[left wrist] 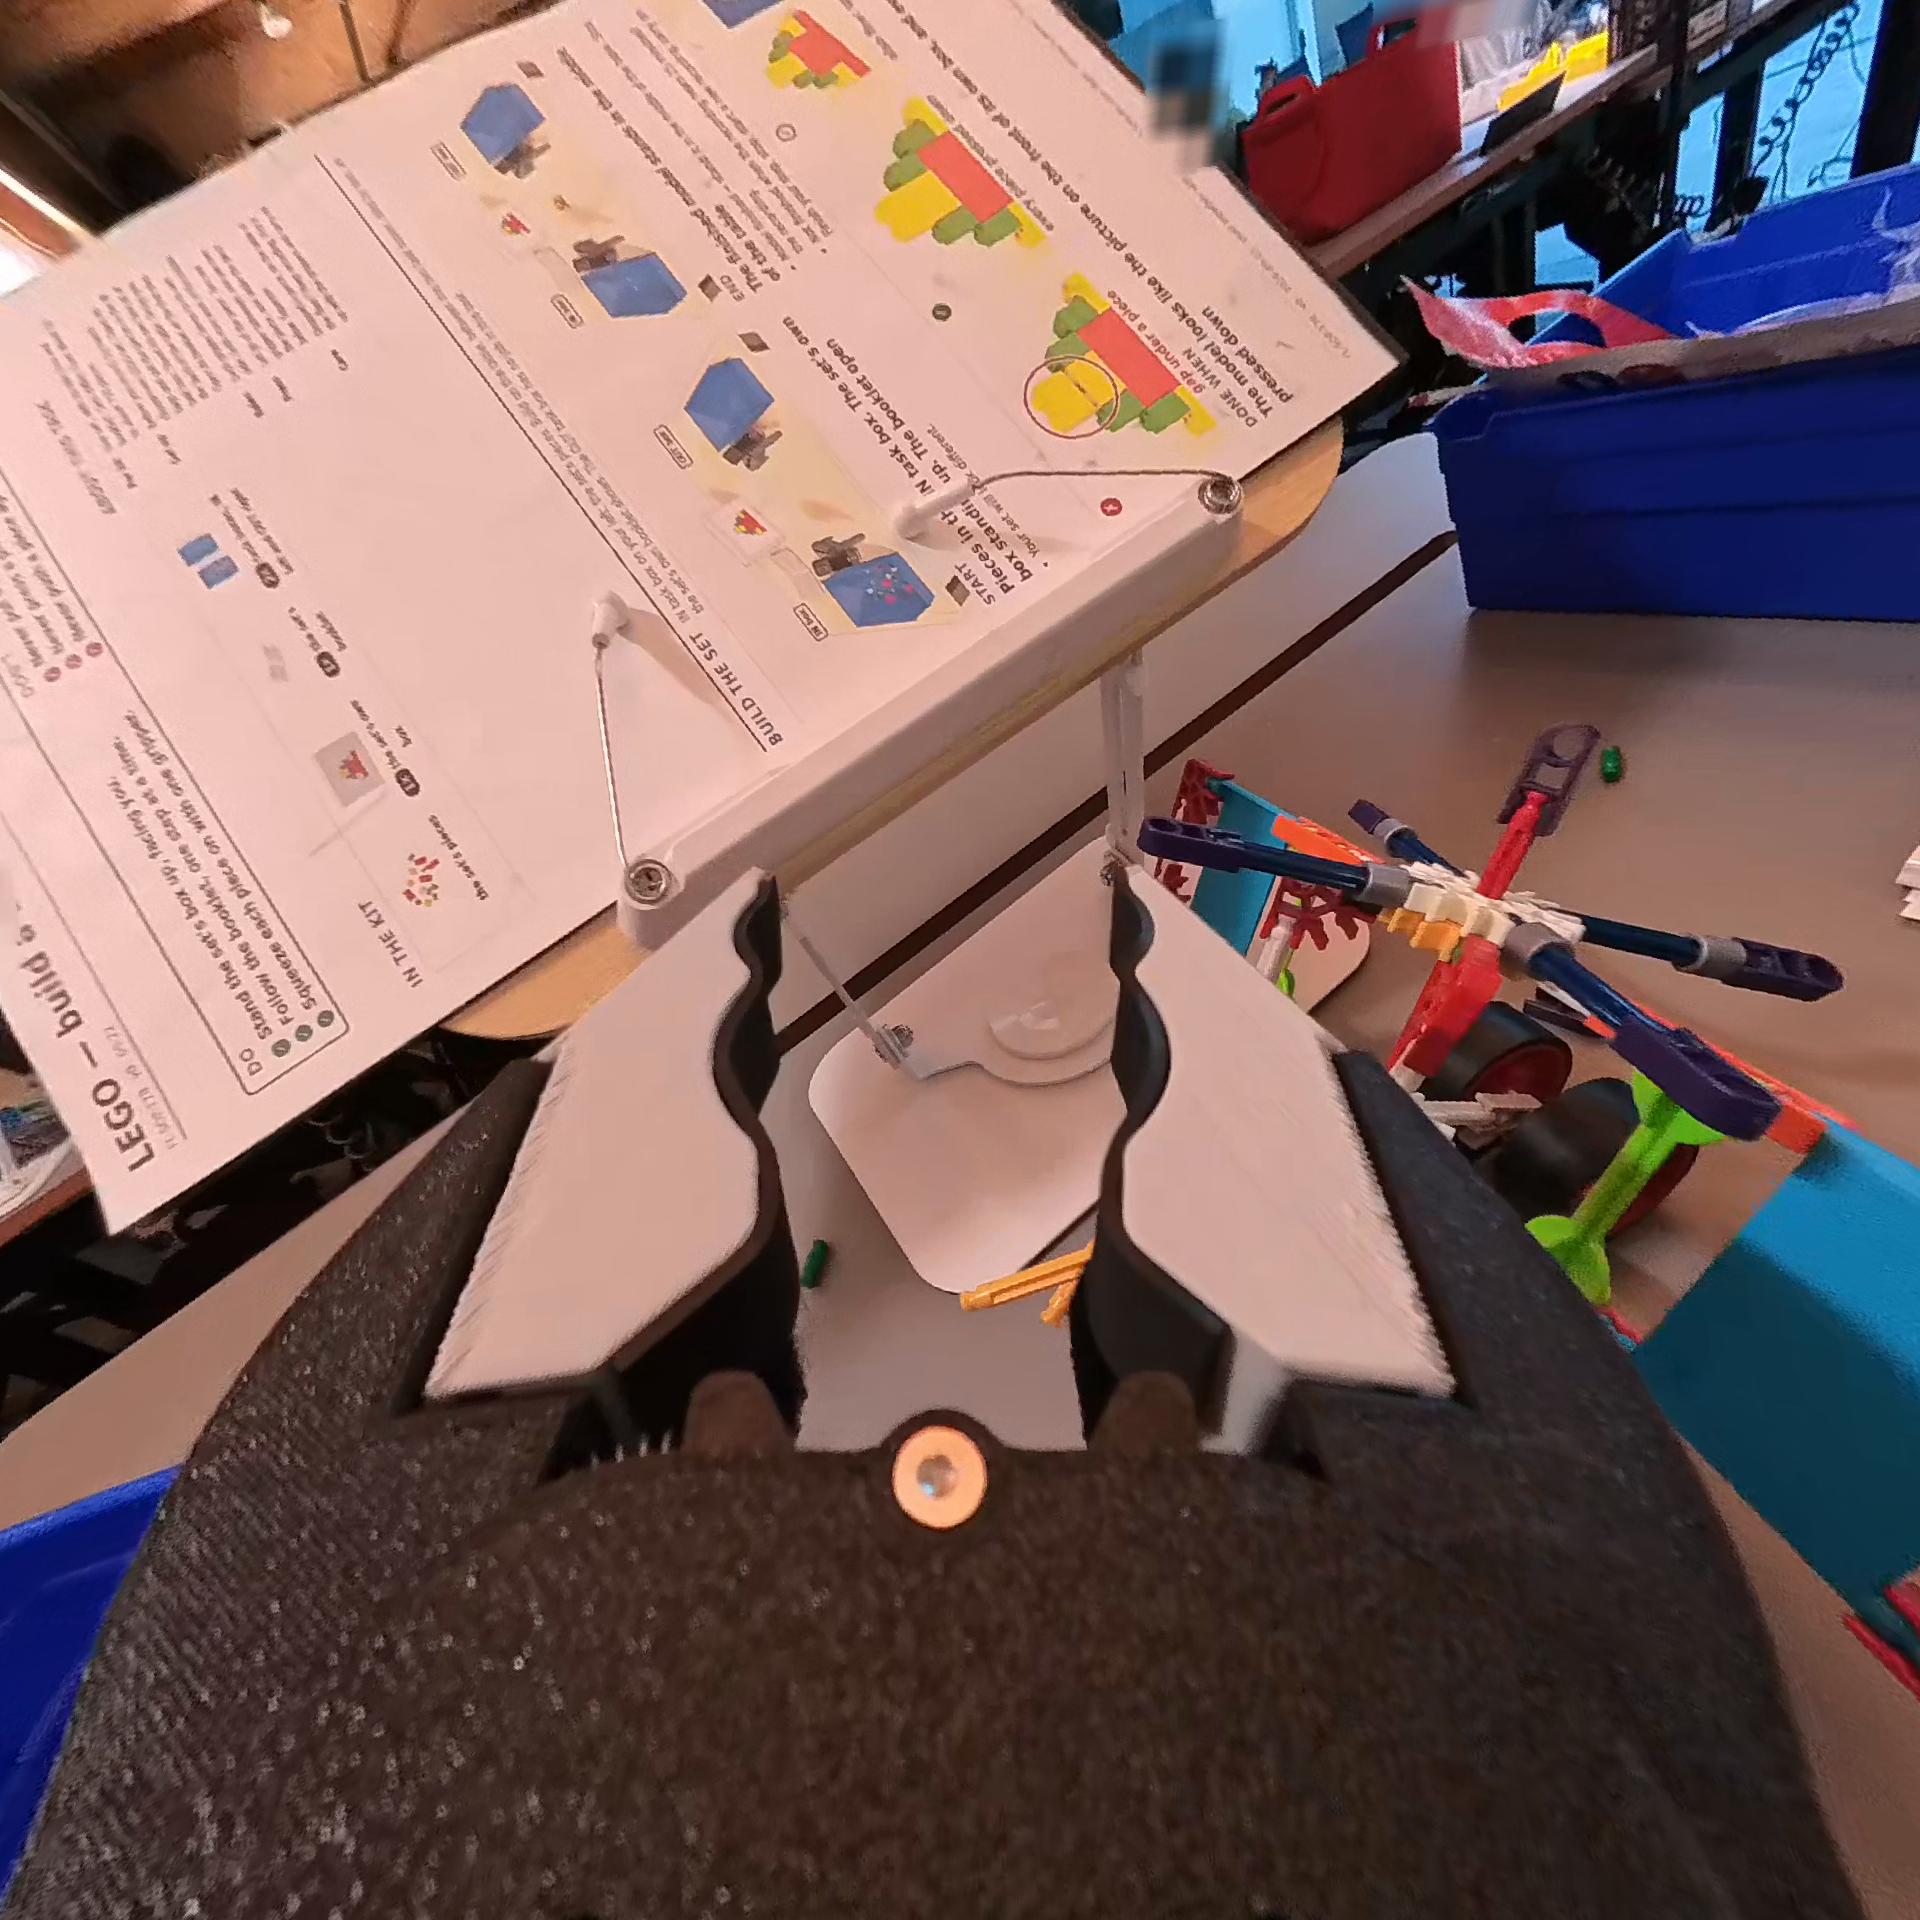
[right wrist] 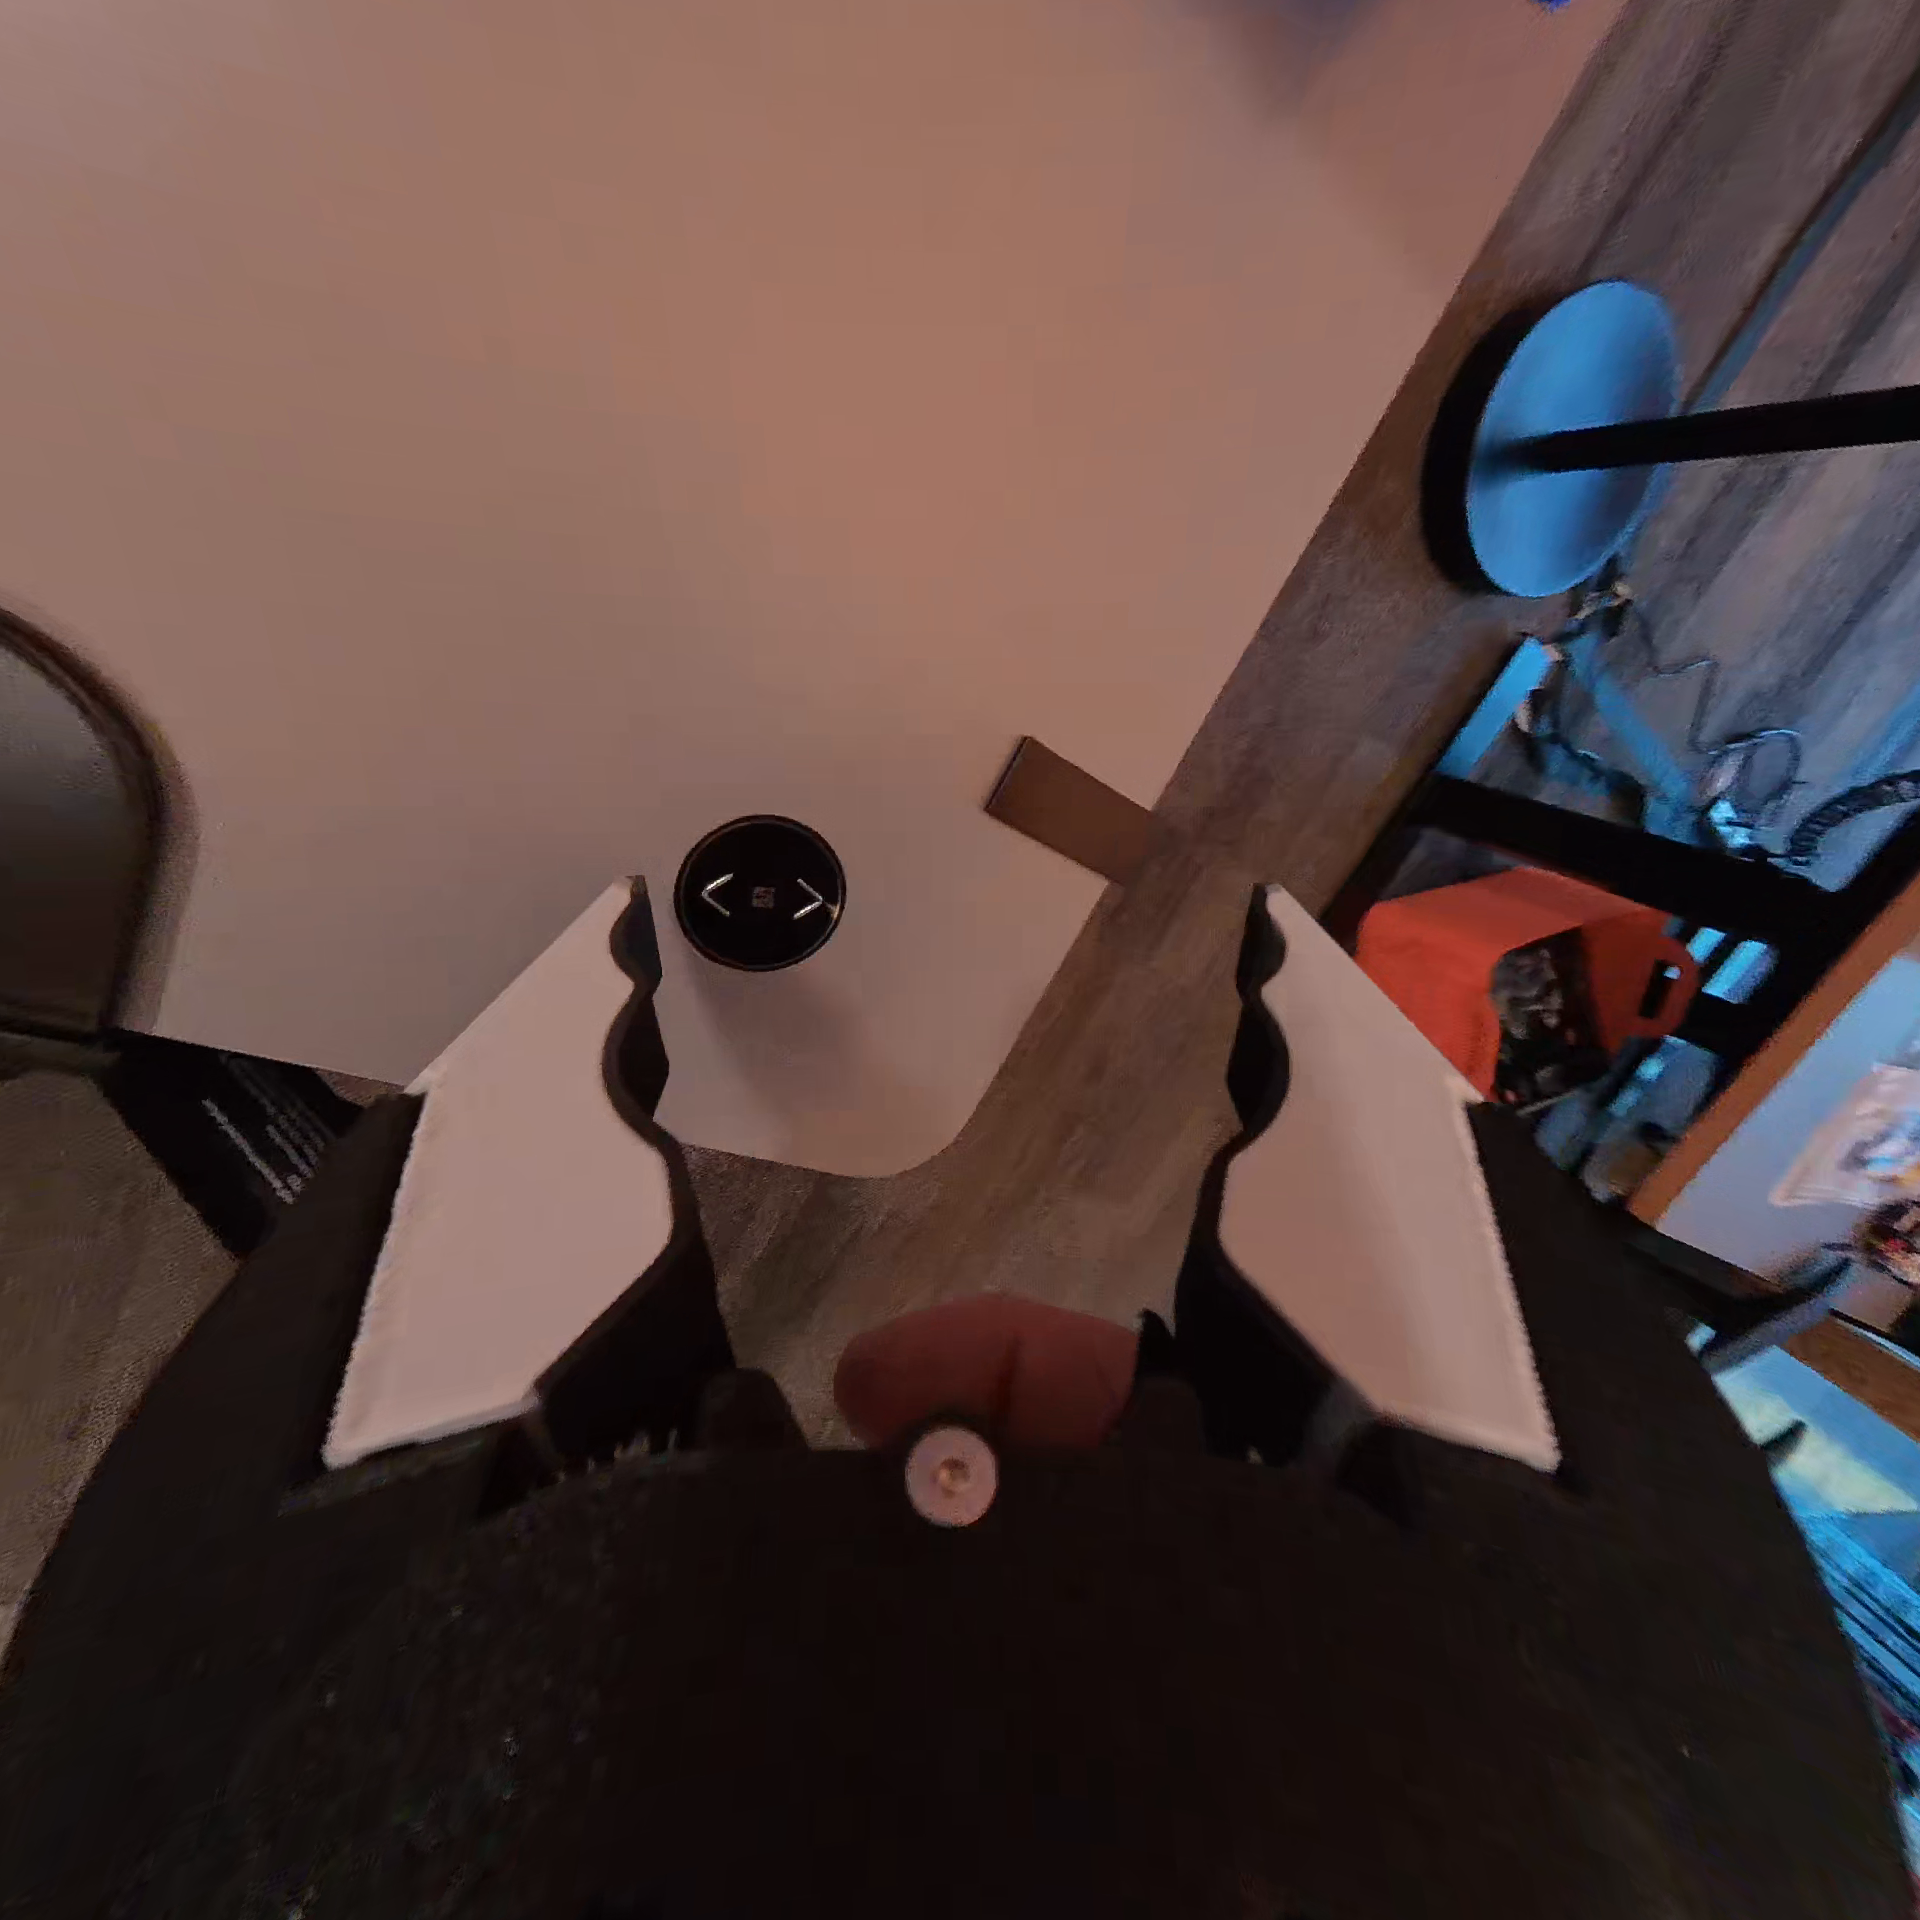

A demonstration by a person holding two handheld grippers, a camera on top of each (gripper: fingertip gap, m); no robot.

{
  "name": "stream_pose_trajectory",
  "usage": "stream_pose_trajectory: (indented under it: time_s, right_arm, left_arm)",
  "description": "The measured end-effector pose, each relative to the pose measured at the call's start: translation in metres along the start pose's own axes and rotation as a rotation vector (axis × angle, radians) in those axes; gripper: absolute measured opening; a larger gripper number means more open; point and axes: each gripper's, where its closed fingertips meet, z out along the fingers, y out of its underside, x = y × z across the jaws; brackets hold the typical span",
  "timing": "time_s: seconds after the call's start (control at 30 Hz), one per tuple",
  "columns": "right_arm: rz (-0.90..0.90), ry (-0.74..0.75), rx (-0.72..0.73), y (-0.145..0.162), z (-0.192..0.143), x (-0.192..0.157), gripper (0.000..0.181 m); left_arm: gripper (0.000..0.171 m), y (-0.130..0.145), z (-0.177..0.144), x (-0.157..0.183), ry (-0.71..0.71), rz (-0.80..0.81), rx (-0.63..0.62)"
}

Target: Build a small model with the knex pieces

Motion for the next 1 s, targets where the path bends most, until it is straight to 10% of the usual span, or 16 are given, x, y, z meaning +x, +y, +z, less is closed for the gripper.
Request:
stream_pose_trajectory:
  time_s: [1.0]
  right_arm:
    - [-0.033, -0.02, -0.088, 0.006, 0.01, 0.012, 0.11]
  left_arm:
    - [0.065, 0.0, 0.01, 0.003, -0.016, 0.038, -0.033]
